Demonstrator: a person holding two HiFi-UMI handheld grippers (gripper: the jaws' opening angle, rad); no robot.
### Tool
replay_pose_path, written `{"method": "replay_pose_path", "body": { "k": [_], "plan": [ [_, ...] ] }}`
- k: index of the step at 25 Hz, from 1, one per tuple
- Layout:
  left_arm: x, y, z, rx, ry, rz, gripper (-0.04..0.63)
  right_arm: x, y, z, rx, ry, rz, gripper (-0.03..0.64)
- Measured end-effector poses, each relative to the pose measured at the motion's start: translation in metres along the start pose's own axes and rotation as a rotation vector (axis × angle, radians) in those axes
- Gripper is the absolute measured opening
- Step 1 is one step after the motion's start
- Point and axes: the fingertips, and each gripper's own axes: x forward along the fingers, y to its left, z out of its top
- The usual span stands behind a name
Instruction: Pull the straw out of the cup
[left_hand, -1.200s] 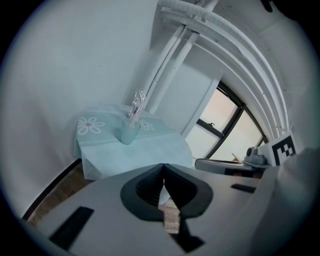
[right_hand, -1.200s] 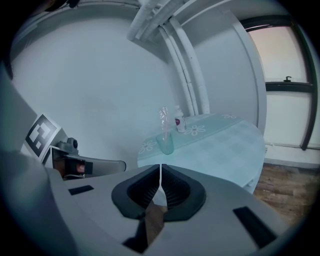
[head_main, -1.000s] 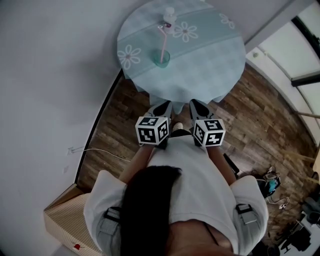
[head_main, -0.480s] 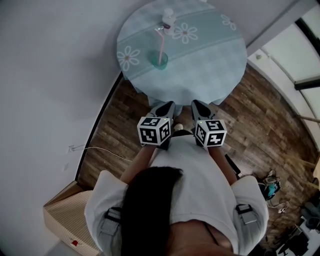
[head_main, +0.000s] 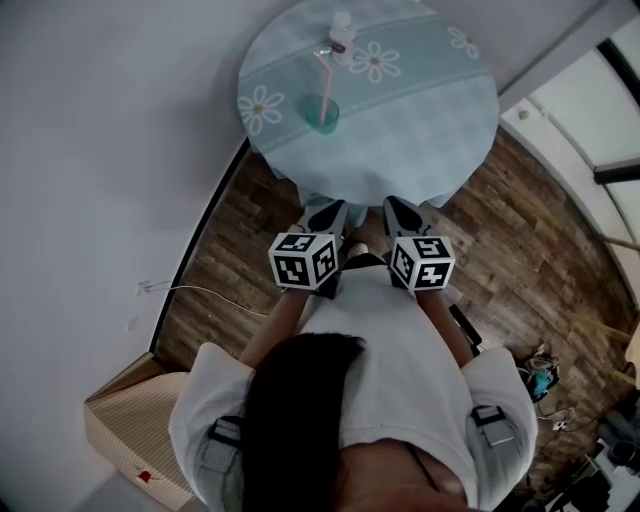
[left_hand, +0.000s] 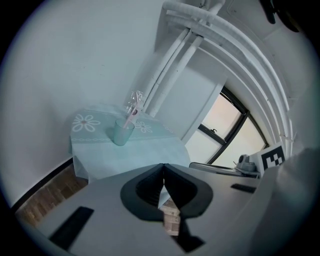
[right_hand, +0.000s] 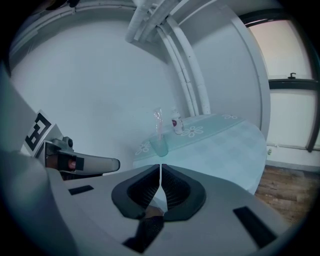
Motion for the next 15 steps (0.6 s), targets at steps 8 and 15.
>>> {"method": "replay_pose_path", "body": {
  "k": [8,15],
  "plan": [
    [0.002,0.004,0.002,-0.015,-0.018,0.013,0.009,-0.003,0.001,0.010,-0.035,-0.053,0.005,0.035],
    [0.012,0.001,0.008,-0.006,-0.017,0.007,0.009,0.000,-0.007,0.014,-0.034,-0.052,0.004,0.035]
  ]
}}
